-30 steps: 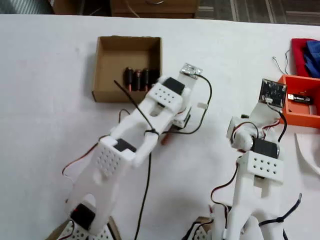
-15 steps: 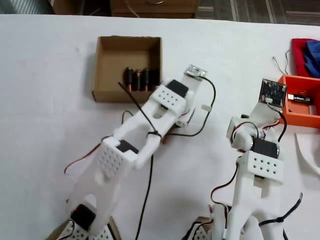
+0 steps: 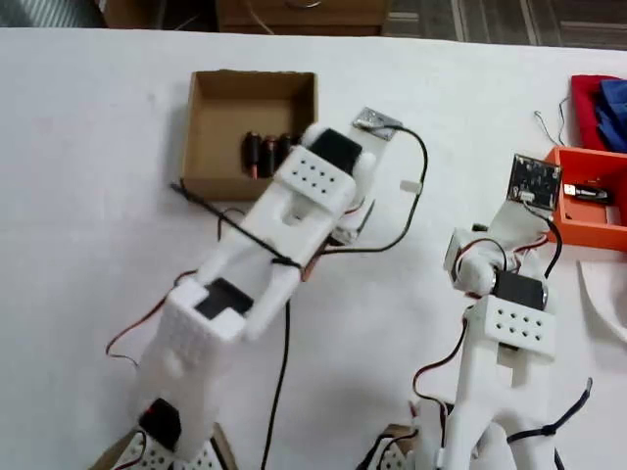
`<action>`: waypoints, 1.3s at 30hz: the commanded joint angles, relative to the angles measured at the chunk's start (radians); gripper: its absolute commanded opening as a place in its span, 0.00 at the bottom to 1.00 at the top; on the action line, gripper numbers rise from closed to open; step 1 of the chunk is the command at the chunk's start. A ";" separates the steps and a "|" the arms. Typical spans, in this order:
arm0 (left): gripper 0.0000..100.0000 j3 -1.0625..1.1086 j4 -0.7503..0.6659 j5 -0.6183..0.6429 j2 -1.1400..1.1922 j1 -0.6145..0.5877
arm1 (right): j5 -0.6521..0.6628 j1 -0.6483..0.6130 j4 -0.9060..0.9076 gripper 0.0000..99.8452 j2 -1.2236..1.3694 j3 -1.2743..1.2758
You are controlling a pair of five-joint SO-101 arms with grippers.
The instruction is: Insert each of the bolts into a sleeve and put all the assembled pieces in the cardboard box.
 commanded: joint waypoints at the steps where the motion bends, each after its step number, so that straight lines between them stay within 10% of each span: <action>1: 0.02 -0.008 0.037 -0.002 -0.224 -0.009 | -0.006 0.008 -0.018 0.02 -0.028 0.005; 8: 0.02 0.081 0.038 -0.002 -0.621 -0.009 | -0.006 0.008 -0.018 0.02 -0.028 0.005; 14: 0.02 0.602 -0.020 0.032 -0.973 -0.012 | -0.006 0.005 -0.018 0.02 -0.028 0.005; 31: 0.03 1.727 -1.363 0.224 -1.757 -0.279 | -0.049 -0.245 -0.165 0.02 -0.742 0.400; 39: 0.03 1.756 -1.430 0.227 -1.906 -0.275 | -0.041 -0.562 -0.217 0.02 -1.090 0.520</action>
